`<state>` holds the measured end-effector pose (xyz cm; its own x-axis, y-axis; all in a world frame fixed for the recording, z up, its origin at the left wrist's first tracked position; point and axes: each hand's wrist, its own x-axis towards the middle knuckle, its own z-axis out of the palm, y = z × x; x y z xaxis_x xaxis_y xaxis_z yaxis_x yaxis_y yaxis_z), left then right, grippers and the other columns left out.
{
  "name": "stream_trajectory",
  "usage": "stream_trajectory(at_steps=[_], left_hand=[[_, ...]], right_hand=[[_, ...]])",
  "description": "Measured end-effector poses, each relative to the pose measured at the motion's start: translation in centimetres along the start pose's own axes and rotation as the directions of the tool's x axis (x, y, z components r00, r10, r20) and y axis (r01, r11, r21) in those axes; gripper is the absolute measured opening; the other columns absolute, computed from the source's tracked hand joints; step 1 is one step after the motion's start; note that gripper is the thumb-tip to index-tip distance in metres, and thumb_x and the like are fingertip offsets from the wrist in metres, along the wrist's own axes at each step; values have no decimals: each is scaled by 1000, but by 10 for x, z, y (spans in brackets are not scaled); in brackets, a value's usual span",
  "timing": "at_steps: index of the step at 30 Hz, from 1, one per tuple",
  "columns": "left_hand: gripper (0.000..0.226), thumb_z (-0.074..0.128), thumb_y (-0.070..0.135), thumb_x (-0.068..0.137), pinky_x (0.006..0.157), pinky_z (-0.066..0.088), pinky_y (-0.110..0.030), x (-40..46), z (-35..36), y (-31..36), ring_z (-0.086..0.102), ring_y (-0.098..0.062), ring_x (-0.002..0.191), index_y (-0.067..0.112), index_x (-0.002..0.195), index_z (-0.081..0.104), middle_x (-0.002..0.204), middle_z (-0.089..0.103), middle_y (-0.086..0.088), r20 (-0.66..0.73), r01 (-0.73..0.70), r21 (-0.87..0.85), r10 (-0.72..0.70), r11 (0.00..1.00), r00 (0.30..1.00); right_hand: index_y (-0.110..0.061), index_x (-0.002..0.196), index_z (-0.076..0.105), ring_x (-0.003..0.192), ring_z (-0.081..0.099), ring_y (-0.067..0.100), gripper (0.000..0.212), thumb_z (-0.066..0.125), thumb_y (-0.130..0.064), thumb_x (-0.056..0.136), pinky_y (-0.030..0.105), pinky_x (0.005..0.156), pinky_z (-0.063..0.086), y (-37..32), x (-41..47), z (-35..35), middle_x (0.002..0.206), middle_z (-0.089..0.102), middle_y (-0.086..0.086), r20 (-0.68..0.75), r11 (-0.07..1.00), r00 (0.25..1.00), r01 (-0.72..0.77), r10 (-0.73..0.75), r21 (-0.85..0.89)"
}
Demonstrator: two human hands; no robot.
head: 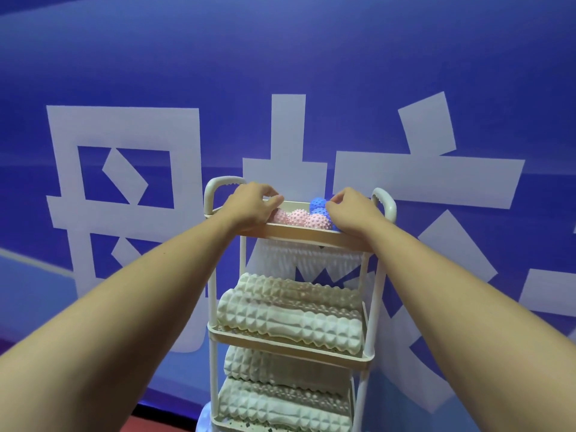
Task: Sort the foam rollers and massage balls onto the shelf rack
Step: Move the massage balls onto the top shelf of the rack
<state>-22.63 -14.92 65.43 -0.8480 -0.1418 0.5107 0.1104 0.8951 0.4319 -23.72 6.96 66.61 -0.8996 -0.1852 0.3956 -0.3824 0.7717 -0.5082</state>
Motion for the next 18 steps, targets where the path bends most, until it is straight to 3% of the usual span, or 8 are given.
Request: stream_trajectory(at_steps=[3,6,10,13,18], left_hand=[[45,45,52,99,96,50,-48,-3,0,1,59,-25,116,21,123,68,131,65,-4,-37,-4,110,8,994,999],[49,34,49,103,99,41,-50,-8,2,5,53,-28,122,19,125,66,133,62,-7,-73,-27,269,48,963,996],[44,36,45,104,101,42,-46,-19,-1,11,55,-24,122,19,128,62,136,60,-5,-199,-60,165,93,984,975],[43,37,46,104,103,44,-43,-38,-6,16,55,-22,124,20,131,59,138,58,-3,-185,-96,140,121,985,975],[44,39,45,104,104,39,-42,-93,-18,19,51,-22,128,21,138,55,141,55,-3,-128,-115,96,127,989,984]], right_hand=[[4,124,62,112,62,36,38,45,-22,102,49,92,52,0,-5,0,121,66,22,-1,999,1000,29,-29,-23],[-4,122,63,106,63,32,39,45,-33,102,45,87,54,0,-6,2,122,66,14,-21,993,996,80,-82,-82],[-19,131,58,113,59,22,46,37,-49,103,39,85,49,3,-7,8,135,56,2,-75,972,982,158,-173,-172],[-21,133,57,115,58,22,48,34,-51,104,36,80,45,2,-12,8,135,58,0,-78,957,971,204,-224,-205],[-22,140,52,126,54,24,43,39,-43,105,39,102,40,-5,-45,6,142,56,-1,-42,889,920,365,-390,-275]])
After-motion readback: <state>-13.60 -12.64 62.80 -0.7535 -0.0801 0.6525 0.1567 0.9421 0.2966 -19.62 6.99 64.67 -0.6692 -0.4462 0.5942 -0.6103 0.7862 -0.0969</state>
